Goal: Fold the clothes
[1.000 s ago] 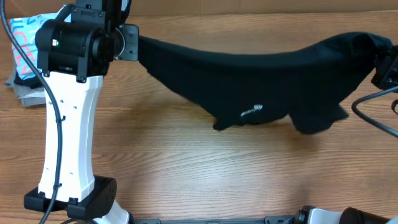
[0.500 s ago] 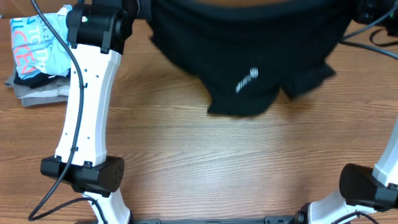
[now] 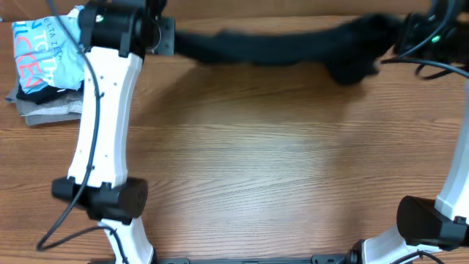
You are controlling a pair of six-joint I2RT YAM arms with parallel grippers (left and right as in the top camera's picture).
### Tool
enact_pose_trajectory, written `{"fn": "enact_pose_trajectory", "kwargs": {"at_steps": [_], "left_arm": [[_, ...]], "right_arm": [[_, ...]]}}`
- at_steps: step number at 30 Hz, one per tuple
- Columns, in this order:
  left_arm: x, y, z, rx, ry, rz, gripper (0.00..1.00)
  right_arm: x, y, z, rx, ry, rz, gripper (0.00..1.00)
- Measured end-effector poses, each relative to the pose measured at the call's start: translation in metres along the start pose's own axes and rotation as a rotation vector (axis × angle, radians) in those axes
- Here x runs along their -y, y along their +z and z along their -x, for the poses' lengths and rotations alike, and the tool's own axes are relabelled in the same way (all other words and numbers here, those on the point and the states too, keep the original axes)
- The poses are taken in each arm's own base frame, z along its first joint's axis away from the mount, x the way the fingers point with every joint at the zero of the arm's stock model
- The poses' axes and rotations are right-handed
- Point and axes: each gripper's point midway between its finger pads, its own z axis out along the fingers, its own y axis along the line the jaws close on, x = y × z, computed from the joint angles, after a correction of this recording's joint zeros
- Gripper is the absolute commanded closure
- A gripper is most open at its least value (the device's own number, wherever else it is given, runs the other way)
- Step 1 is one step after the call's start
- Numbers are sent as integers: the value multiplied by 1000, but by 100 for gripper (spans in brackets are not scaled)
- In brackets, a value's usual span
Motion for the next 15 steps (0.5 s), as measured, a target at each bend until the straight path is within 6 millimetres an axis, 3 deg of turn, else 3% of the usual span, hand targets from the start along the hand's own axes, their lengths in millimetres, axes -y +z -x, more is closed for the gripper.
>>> {"fn": "enact_pose_trajectory", "kwargs": {"at_steps": [2, 6, 11, 15], "left_arm": [[1, 22, -29, -151, 29, 16, 81], [7, 68, -75, -411, 85, 34, 75], [24, 123, -109, -591, 111, 5, 78], [30, 135, -121, -645, 112, -17, 79]], "right_arm": [[-5, 21, -28, -123, 11, 11, 96], [-4, 62, -79, -324, 43, 15, 96], [11, 106, -137, -512, 103, -1, 96], [18, 124, -175, -611, 140, -1, 96]]}}
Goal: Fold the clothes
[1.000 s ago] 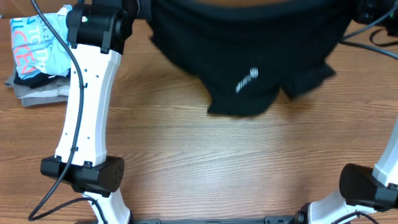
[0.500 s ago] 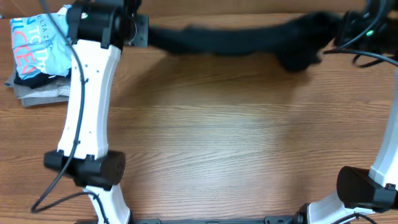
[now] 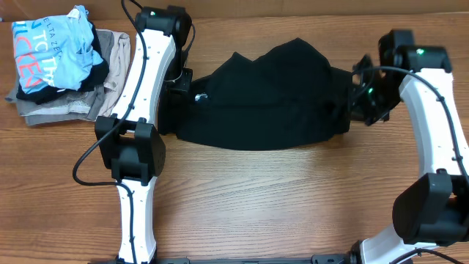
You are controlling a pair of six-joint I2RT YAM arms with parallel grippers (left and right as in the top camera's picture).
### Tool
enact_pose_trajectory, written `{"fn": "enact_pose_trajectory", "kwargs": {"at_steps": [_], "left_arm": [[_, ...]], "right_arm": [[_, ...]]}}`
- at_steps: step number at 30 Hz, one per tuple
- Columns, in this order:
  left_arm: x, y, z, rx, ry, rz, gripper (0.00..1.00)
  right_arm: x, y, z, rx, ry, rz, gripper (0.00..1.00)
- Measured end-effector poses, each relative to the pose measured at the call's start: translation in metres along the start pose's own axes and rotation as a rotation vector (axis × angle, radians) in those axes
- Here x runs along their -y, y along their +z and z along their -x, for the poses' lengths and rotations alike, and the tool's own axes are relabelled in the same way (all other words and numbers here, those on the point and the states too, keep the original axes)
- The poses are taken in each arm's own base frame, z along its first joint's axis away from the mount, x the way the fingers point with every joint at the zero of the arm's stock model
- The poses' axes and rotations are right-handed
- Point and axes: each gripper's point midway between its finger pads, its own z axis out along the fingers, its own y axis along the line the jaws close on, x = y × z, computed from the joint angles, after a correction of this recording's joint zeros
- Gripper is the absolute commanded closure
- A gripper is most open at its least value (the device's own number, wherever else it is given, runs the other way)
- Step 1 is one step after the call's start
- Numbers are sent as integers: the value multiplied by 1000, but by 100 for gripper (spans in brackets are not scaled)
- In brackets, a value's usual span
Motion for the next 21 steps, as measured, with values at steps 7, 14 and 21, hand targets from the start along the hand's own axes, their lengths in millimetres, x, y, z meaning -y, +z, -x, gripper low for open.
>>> {"fn": "enact_pose_trajectory", "kwargs": {"at_steps": [7, 14, 21], "left_arm": [[-2, -1, 4, 18, -20, -41, 64], [27, -10, 49, 206, 39, -184, 56], [68, -14, 60, 267, 124, -233, 55]], "right_arm": [[1, 3, -29, -4, 3, 10, 96], [4, 9, -61, -5, 11, 18, 96], [20, 54, -88, -97, 87, 14, 96]]}}
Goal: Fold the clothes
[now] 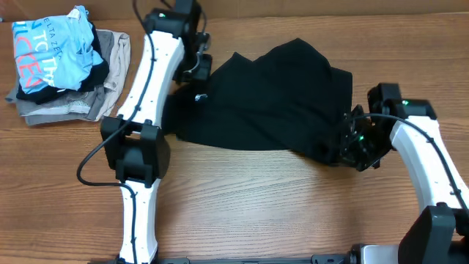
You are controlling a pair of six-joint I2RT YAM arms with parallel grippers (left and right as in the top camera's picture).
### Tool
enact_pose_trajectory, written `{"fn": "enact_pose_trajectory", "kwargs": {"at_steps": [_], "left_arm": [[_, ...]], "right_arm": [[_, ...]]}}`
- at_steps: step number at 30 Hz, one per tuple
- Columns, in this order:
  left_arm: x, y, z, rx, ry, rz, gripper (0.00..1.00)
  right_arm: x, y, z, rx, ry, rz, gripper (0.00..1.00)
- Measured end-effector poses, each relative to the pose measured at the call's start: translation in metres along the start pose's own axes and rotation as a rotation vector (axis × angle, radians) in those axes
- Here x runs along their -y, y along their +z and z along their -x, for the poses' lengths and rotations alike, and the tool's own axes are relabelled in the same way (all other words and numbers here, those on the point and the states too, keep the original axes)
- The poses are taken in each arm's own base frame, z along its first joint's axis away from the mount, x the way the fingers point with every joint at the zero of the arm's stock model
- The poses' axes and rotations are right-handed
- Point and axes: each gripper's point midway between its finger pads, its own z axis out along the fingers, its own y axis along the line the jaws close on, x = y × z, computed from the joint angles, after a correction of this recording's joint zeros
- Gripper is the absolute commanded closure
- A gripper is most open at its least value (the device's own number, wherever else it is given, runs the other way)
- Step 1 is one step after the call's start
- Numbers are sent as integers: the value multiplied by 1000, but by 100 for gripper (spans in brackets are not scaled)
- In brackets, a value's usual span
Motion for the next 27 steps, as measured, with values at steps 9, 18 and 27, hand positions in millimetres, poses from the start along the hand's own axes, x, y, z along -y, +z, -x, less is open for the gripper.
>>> {"fn": "enact_pose_trajectory", "kwargs": {"at_steps": [9, 18, 27], "left_arm": [[26, 54, -4, -6, -7, -21, 49], [21, 92, -11, 0, -109, -20, 49], [12, 93, 3, 64, -143, 23, 66]], "right_arm": [[0, 9, 1, 5, 28, 20, 96], [-1, 9, 6, 24, 27, 22, 96], [-1, 9, 7, 28, 29, 24, 96]]}}
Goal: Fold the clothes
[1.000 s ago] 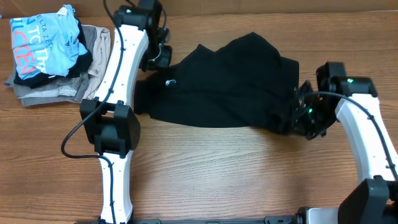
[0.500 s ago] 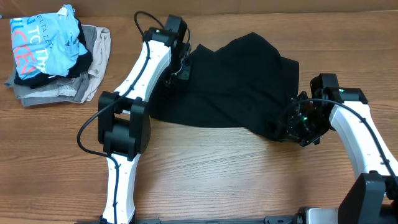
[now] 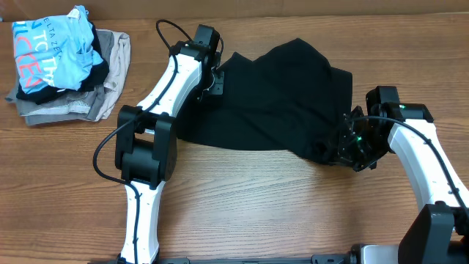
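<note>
A black garment (image 3: 275,99) lies spread and rumpled across the far middle of the table. My left gripper (image 3: 218,79) sits low over the garment's upper left edge; its fingers are dark against the dark cloth, so their state is unclear. My right gripper (image 3: 343,149) is down at the garment's lower right corner, where the cloth is bunched (image 3: 320,150) and pulled toward it; it appears shut on that corner.
A pile of other clothes (image 3: 62,66), light blue, black and grey-beige, sits at the far left corner. The left arm (image 3: 157,103) stretches diagonally over the garment's left edge. Bare wooden table (image 3: 242,205) fills the near half.
My left gripper has shifted right and slightly nearer, from beside the garment's upper left edge to over it. The garment's lower left edge sits a little further right. The right gripper has barely moved.
First both grippers held the black garment stretched in the air along the table's far edge. Then it lay spread on the table, a gripper at each side. Later the right gripper was nearer the front with the right corner, and the left has come inward.
</note>
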You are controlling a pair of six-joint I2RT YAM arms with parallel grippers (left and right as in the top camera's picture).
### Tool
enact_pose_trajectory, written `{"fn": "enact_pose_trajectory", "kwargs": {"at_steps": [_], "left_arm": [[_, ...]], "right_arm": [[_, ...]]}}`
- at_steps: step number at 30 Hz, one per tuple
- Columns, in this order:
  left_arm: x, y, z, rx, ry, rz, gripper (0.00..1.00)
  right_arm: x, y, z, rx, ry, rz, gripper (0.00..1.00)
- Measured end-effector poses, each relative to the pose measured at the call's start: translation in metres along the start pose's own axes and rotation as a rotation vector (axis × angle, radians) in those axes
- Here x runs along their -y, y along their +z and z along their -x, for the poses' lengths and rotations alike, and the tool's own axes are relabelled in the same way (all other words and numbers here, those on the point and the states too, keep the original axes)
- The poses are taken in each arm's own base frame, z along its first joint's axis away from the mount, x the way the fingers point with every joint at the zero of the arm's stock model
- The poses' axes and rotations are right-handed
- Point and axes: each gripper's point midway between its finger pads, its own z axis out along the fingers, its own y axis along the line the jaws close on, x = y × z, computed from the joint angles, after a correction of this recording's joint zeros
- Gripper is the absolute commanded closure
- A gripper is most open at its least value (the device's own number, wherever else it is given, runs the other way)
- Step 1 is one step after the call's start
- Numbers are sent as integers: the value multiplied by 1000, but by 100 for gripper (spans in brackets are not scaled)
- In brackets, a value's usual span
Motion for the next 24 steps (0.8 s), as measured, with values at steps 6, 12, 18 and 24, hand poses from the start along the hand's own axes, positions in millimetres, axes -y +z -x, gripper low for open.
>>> {"fn": "enact_pose_trajectory", "kwargs": {"at_steps": [6, 12, 18, 24], "left_arm": [[-1, 0, 4, 18, -8, 9, 67], [-5, 11, -8, -12, -18, 25, 71], [-7, 16, -12, -13, -18, 33, 83], [-6, 16, -9, 0, -21, 27, 96]], "right_arm": [[0, 0, 0, 0, 0, 0, 96], [0, 0, 0, 1, -1, 0, 96], [0, 0, 0, 0, 0, 0, 96], [0, 0, 0, 1, -1, 0, 96]]}}
